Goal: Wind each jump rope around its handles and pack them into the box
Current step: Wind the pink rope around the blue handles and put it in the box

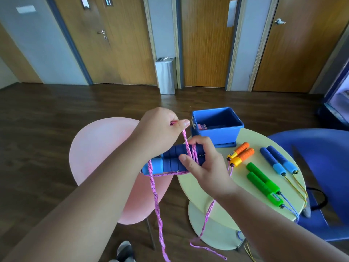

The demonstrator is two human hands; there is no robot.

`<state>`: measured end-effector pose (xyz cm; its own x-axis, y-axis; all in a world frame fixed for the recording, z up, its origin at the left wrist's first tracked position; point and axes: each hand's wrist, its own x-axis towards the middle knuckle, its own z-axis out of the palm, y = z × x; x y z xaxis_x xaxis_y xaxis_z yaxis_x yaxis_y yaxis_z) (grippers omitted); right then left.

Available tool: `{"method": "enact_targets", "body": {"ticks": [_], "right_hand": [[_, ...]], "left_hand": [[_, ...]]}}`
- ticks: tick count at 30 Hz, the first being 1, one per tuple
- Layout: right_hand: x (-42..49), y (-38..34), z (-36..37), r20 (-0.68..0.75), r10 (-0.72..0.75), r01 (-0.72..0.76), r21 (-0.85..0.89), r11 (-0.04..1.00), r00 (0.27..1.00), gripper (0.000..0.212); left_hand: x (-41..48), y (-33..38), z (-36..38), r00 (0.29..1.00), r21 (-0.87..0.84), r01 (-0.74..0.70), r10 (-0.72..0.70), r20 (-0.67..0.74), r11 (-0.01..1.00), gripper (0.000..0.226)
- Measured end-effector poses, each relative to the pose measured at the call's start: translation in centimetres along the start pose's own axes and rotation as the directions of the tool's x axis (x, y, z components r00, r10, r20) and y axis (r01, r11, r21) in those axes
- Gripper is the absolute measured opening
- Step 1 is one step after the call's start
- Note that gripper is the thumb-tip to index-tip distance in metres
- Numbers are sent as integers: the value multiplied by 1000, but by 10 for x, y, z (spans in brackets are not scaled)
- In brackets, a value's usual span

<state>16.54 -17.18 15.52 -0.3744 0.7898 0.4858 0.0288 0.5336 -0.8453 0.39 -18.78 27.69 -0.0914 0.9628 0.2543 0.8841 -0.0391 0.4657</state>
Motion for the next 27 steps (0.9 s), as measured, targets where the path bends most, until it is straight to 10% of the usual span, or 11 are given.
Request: {"method": "enact_targets", "body": {"ticks": [12,19,27], "right_hand": [[2,14,-14,132,-141,165,-199,966,981,20],[-3,18,-16,134,-145,173,-232,957,980,19],[-9,15,-20,91,-143,158,-182,971,985,15]], "left_hand": [[27,12,-18,947,141,16,-61,315,990,41],[53,24,-72,662,313,-54,-201,722,948,9],[76,-4,-71,832,135,-169,68,550,976,6]]}}
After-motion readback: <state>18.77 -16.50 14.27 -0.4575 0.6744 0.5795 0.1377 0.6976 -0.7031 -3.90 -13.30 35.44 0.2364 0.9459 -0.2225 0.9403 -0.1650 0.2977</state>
